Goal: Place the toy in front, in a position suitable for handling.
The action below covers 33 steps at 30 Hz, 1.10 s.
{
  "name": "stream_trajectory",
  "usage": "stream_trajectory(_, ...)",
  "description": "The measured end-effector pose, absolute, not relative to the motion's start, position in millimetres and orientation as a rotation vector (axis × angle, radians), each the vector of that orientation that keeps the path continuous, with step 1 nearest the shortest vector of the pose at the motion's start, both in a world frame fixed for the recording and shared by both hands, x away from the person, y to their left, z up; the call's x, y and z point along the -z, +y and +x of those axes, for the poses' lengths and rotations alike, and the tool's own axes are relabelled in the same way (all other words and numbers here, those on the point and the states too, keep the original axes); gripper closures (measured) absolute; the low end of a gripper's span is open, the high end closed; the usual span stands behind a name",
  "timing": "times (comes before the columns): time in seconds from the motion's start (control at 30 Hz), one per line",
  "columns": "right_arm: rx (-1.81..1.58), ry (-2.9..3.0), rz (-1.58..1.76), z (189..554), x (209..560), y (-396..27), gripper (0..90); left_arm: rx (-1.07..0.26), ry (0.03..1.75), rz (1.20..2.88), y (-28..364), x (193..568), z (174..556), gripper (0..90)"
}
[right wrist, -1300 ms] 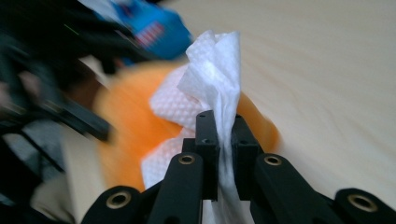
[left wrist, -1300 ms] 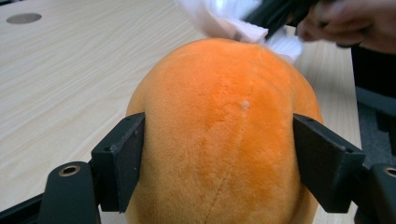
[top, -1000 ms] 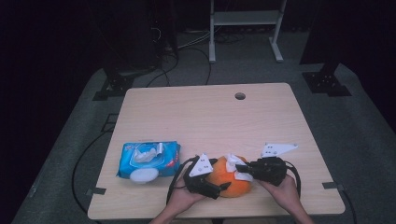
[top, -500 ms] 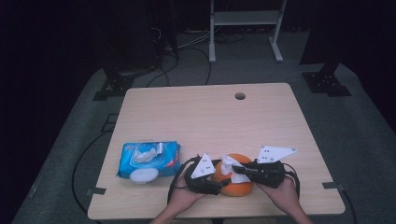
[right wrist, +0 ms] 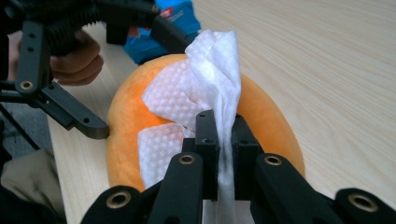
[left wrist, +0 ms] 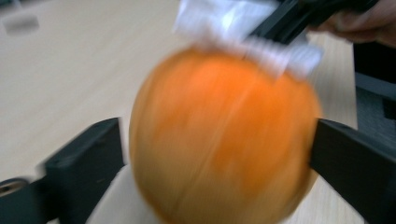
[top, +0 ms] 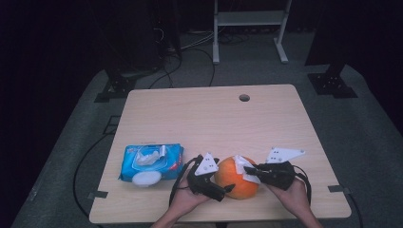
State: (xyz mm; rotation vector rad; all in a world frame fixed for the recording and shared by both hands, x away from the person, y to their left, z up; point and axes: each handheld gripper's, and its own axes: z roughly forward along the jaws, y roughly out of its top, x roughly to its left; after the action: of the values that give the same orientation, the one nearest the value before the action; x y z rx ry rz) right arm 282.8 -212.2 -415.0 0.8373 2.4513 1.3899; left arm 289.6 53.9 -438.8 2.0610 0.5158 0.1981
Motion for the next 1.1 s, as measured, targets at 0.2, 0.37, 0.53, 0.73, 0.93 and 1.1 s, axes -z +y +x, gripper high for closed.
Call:
stream_trajectory(0.2,-1.418,2.398,0.79,276.6,401.6,-210.8,84.1,-0.241,0.462,2.03,54.6,431.6,282.8,26.3)
stream_trajectory(0.37,-1.478,2.377,0.635,266.4,388.7,-198.0,83.9,-0.3,0.383,1.988,50.2,420.6,271.7,32.5)
stream_trajectory(0.53,-1.514,2.394,0.74,275.3,403.4,-211.7,84.1,-0.233,0.475,2.007,50.3,427.1,282.7,11.5)
stream_trajectory(0.73,-1.497,2.419,0.716,274.0,402.4,-205.7,84.1,-0.139,0.493,2.022,41.3,437.7,286.8,11.0)
stream_trajectory(0.93,-1.499,2.415,0.624,264.5,390.2,-194.0,84.4,-0.227,0.431,2.025,41.1,434.8,277.8,29.1)
stream_trajectory(1.1,-1.475,2.383,0.789,280.2,396.6,-218.4,84.4,-0.182,0.454,2.022,45.1,436.4,282.6,25.9)
